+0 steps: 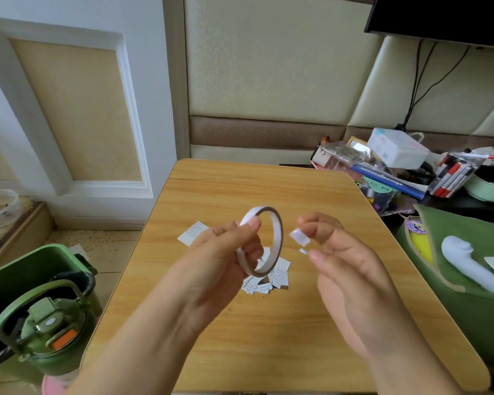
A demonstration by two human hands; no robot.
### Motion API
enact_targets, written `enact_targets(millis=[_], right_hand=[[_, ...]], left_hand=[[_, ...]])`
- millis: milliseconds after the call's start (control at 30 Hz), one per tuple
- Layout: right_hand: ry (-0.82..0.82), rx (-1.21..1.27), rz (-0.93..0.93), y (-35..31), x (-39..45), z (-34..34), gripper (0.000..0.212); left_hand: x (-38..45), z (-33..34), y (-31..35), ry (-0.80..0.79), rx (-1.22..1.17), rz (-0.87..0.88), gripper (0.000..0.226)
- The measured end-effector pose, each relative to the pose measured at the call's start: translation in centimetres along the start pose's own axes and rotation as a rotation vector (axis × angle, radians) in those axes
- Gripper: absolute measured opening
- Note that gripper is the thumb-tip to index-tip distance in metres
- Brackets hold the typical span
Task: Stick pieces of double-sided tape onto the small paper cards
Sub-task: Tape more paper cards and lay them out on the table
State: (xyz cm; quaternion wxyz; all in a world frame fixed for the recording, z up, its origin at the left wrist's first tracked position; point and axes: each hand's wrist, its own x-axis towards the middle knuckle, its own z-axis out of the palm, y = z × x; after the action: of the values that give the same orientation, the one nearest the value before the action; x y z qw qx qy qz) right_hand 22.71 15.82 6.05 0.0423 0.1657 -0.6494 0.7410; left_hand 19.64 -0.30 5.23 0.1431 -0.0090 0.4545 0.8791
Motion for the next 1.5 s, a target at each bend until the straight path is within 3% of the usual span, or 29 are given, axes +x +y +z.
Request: enact_targets(millis=[133,233,367,433,700,900,1000,1100,1233,1400,1500], right_hand=[[0.025,0.257,0.125,0.3,-0.4,0.3,0.038],[0.039,0.275,0.177,0.6,-0.6,0.4,0.045],[0.022,0.278,0.179,0.7,-0.9,0.9,0.049],[0.030,0.270,0.177,0.8,-1.0,1.0,0.049],[0.087,0.235,0.221,1.2,-1.4,1.2,0.039],[0.096,0.206,0.253,1.9,-1.5,1.4,0.039],[0.093,0.102,0.255,2.6,-1.1,1.6,0.047],[0.028,-0.119,0.258,3.3,-0.7,2.0,0.056],[-0.034,-0.197,0.282,3.5,0.0,2.2,0.072],[0.027,-0.142,0.272,3.4,0.8,1.8,0.077],[0.025,-0.174,0.296,3.4,1.2,1.5,0.071]], left_hand=[[-0.5,0.4,-0.6,-0.027,-0.242,-0.114,0.026],[-1.1,0.8,-1.1,-0.029,-0.308,-0.097,0.004],[-1.9,0.7,-1.6,-0.078,-0.306,-0.117,0.032],[-2.4,0.7,-1.6,-0.118,-0.301,-0.115,0.034],[-2.1,-0.9,-2.2,0.066,0.264,-0.202,0.030],[-2.3,-2.1,-1.0,0.011,0.978,-0.196,0.019],[-2.4,-2.3,-0.8,0.021,1.079,-0.154,0.016],[-2.8,-2.2,-0.5,0.009,1.026,-0.112,0.018],[-2.8,-2.2,0.0,-0.097,0.621,-0.063,0.024],[-1.8,-2.9,-0.6,0.026,0.350,0.020,0.029],[-1.7,-2.7,-0.6,-0.136,0.197,0.010,0.030]])
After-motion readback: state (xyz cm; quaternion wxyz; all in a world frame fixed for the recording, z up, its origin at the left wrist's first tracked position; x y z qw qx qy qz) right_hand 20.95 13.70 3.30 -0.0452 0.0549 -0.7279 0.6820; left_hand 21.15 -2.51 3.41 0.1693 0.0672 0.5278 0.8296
